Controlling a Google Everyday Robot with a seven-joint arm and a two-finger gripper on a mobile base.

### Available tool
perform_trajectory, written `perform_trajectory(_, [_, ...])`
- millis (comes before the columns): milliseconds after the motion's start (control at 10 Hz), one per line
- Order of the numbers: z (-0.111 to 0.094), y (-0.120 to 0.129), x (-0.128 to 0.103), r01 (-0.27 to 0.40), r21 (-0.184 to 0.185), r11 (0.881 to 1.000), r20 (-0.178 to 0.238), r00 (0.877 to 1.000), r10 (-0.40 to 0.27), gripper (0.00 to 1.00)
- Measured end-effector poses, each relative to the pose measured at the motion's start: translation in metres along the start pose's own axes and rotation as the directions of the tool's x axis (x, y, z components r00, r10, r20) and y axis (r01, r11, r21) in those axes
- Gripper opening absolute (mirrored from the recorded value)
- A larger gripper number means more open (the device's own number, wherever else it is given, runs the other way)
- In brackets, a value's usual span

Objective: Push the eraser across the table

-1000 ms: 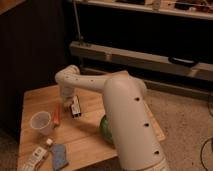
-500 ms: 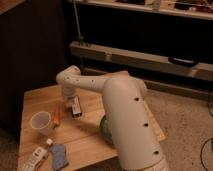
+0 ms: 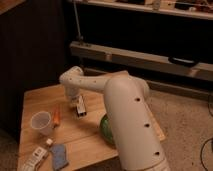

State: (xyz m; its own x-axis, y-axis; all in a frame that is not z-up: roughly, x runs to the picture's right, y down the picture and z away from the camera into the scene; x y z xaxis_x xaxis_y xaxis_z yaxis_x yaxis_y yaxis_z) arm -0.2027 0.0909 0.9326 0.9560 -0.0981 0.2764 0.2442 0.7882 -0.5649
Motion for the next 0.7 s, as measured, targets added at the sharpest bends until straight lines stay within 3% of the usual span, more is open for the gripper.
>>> perform_trajectory(700, [-0.009,-0.014,0.066,-0.094,0.029,0.995,-0.057,0.994,0.095,0.04])
